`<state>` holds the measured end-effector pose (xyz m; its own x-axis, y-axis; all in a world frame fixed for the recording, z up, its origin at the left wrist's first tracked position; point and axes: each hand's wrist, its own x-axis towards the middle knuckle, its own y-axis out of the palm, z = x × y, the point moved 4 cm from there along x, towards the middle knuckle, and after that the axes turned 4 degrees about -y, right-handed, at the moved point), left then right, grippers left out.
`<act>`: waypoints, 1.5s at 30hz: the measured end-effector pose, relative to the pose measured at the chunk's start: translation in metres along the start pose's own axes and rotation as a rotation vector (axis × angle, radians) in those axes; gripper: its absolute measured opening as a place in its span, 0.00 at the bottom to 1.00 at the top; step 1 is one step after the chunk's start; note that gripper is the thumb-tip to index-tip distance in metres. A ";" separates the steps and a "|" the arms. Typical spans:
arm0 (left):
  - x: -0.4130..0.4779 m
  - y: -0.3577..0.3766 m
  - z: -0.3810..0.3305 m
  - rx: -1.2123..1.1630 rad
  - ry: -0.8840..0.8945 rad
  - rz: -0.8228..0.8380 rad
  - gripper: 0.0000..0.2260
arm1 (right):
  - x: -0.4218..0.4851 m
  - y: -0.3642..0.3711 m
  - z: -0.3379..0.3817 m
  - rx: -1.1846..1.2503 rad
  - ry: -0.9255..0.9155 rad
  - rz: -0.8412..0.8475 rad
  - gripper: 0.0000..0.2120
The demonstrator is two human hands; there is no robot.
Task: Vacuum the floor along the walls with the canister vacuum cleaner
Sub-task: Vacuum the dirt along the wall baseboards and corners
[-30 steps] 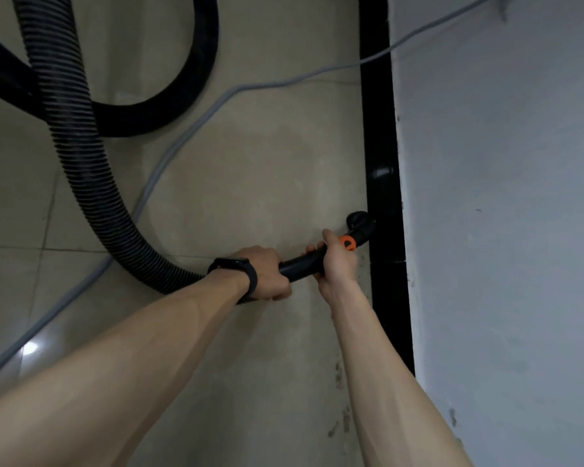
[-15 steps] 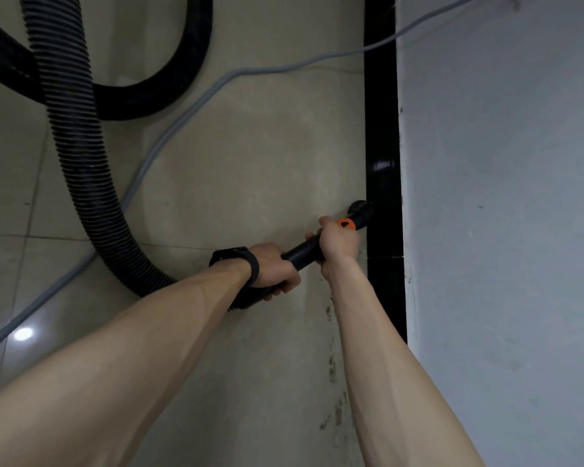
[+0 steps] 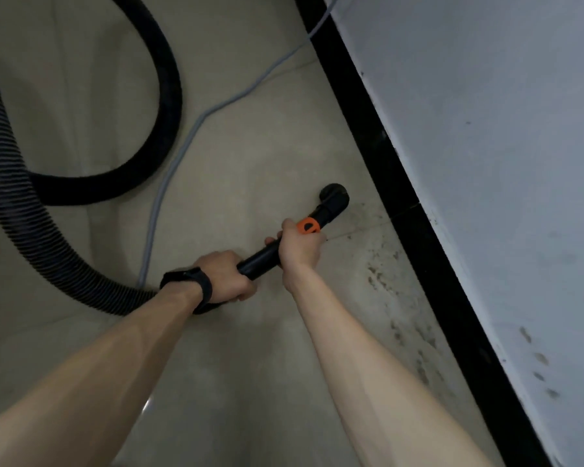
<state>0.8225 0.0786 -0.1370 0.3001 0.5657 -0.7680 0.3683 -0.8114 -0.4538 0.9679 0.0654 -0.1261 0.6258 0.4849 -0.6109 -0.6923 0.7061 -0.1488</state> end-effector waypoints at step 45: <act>0.003 0.048 -0.093 -0.453 0.012 0.286 0.02 | 0.060 -0.057 0.057 -0.542 -0.049 -0.119 0.25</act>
<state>0.9228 0.0546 -0.1188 0.4536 0.3349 -0.8259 0.6123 -0.7904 0.0159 1.0650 0.0837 -0.1098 0.7180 0.4502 -0.5308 -0.6934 0.3973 -0.6011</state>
